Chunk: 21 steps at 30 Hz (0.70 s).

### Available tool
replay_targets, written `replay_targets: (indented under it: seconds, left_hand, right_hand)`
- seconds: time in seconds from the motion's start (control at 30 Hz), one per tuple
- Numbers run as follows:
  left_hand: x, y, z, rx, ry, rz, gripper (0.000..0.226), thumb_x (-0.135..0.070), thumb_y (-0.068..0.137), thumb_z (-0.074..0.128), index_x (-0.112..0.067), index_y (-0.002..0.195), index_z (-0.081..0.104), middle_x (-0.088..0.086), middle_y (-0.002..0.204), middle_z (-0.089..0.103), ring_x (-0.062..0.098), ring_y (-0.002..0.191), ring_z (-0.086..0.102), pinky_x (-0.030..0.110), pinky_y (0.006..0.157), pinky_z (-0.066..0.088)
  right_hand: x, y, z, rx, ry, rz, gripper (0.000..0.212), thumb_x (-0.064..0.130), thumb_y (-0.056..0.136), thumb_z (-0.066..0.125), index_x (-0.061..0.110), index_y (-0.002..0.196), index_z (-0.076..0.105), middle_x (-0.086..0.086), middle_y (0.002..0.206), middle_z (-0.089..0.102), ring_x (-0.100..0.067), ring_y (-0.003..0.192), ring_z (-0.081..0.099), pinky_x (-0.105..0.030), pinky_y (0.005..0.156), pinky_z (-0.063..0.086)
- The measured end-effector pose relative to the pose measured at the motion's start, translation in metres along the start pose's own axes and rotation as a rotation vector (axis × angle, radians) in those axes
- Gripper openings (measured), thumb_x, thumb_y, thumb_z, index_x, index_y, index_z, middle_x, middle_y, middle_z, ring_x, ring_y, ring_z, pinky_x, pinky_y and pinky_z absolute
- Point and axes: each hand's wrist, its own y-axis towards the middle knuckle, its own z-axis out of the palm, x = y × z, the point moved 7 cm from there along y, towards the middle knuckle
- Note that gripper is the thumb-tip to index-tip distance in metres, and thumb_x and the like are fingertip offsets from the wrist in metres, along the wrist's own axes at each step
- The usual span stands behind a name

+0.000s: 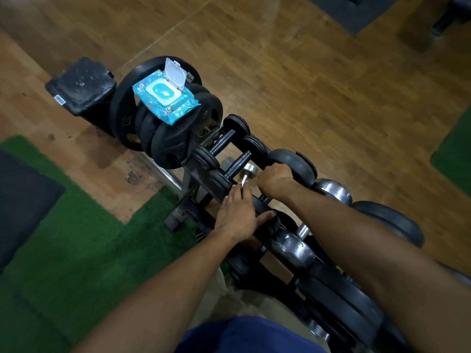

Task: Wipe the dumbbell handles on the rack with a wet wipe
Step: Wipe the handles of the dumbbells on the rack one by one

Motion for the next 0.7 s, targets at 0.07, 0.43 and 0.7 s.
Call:
replay_targets:
  seconds: [0.07,0.43,0.7]
  left_hand:
    - [0.0,0.0,0.0,-0.004,-0.001,0.003,0.114,-0.084,0.083,0.047,-0.014,0.162,0.002,0.013,0.17,0.006,0.026,0.157,0.003,0.045,0.126,0.017]
    - [-0.001,-0.001,-0.001,-0.017,0.02,-0.002,0.117,-0.085,0.084,0.046,-0.013,0.162,-0.002,0.014,0.169,0.006,0.026,0.157,0.003,0.045,0.127,0.016]
    - [-0.001,-0.002,-0.002,-0.019,0.012,0.012,0.114,-0.084,0.084,0.046,-0.014,0.162,0.001,0.013,0.169,0.007,0.026,0.157,0.004,0.045,0.126,0.018]
  right_hand:
    - [0.003,0.0,0.004,0.102,0.044,-0.044,0.019,0.015,0.097,0.054,0.014,0.11,0.068,-0.003,0.115,0.068,-0.025,0.105,0.066,-0.034,0.074,0.05]
    - [0.017,-0.001,0.025,0.319,0.384,-0.239,0.025,0.001,0.088,0.061,0.002,0.112,0.066,-0.012,0.093,0.069,-0.022,0.074,0.061,-0.025,0.05,0.041]
    - [-0.013,-0.044,0.03,0.043,1.202,-0.343,0.035,0.026,0.103,0.055,0.002,0.077,0.06,0.006,0.063,0.049,-0.008,0.059,0.046,-0.027,0.059,0.041]
